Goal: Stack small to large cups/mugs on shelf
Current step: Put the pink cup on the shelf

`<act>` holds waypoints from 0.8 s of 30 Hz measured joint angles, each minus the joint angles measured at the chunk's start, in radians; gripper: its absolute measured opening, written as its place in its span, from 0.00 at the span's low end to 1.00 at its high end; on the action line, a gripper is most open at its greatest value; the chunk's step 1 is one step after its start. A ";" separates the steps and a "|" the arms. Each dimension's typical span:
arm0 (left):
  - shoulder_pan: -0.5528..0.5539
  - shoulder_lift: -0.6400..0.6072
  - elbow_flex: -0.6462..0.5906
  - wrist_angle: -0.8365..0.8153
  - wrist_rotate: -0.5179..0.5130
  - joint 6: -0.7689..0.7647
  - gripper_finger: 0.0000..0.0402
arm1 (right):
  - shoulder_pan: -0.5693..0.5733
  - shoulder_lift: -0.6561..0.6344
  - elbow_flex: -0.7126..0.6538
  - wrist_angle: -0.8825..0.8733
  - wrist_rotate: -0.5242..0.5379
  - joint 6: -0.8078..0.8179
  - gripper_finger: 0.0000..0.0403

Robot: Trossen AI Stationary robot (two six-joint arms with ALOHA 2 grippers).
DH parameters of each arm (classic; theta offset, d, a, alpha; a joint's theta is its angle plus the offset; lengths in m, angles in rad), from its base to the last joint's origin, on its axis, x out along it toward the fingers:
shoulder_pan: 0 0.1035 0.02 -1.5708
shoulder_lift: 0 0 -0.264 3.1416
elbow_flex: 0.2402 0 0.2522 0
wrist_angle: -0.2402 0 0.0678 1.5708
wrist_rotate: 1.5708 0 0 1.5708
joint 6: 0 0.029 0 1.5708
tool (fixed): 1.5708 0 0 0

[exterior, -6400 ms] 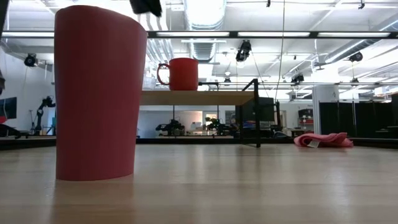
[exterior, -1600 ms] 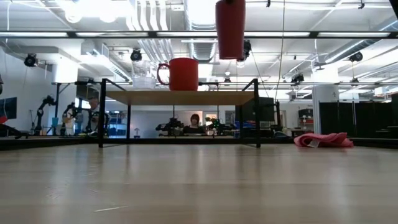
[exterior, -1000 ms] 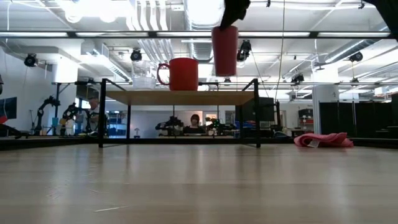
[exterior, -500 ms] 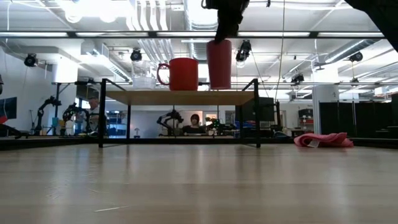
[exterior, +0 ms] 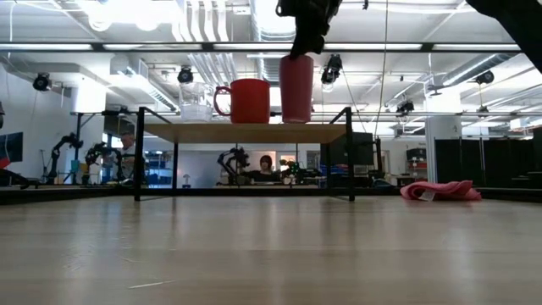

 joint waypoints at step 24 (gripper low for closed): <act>-0.001 0.000 0.000 0.000 0.000 0.002 0.13 | -0.004 0.000 -0.033 0.005 0.008 0.007 0.02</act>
